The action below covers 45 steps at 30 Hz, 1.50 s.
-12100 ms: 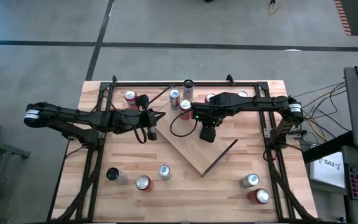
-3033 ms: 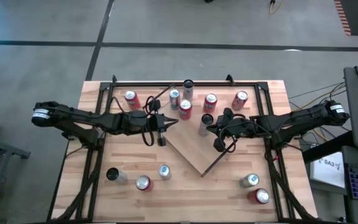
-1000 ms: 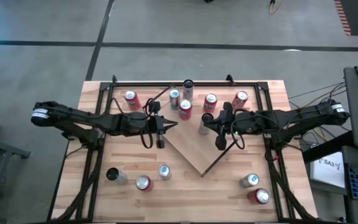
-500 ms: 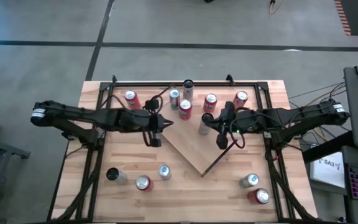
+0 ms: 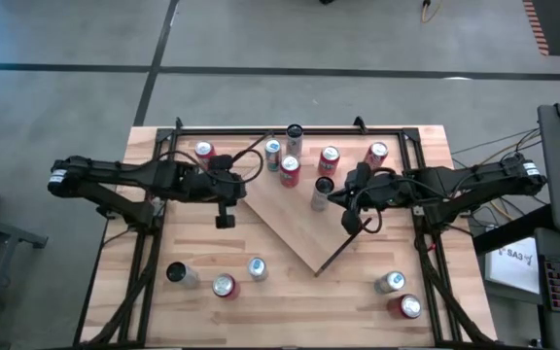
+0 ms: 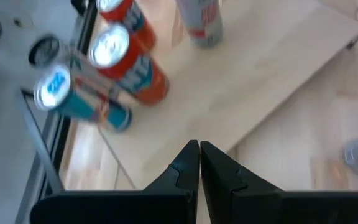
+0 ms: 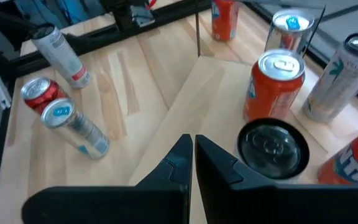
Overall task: Place canned beverage on shelf
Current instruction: Put the left blue soda can on the shelf aligned with the blue can on the shelf
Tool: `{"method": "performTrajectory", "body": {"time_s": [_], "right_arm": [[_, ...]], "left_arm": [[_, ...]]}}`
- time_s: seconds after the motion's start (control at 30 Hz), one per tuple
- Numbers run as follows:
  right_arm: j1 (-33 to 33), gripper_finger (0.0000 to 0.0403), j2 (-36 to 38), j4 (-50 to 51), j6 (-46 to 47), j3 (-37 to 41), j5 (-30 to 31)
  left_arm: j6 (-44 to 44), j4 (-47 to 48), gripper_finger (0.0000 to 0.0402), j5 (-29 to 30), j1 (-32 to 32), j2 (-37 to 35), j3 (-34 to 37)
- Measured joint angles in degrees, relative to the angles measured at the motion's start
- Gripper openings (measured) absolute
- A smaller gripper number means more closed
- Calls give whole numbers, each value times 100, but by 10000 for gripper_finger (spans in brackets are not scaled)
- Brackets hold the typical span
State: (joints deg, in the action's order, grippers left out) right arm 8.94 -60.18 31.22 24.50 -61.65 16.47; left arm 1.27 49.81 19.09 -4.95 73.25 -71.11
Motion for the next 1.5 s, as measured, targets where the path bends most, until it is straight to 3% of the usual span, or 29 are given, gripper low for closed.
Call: {"method": "performTrajectory", "body": {"time_s": [0.37,0.6,1.1,1.5], "right_arm": [[33,9,-1,642,616,-230,-404],[95,9,-1,759,1008,-284,-818],[724,9,-3,757,1789,-282,-1063],[1631,9,-3,752,2172,-279,-770]], "left_arm": [[-627,920,0,-63,-4,0,-151],[-1258,1121,0,-798,-81,0,-211],[-2196,835,0,-787,-1272,104,-427],[-2893,239,0,-763,-1579,170,-427]]}}
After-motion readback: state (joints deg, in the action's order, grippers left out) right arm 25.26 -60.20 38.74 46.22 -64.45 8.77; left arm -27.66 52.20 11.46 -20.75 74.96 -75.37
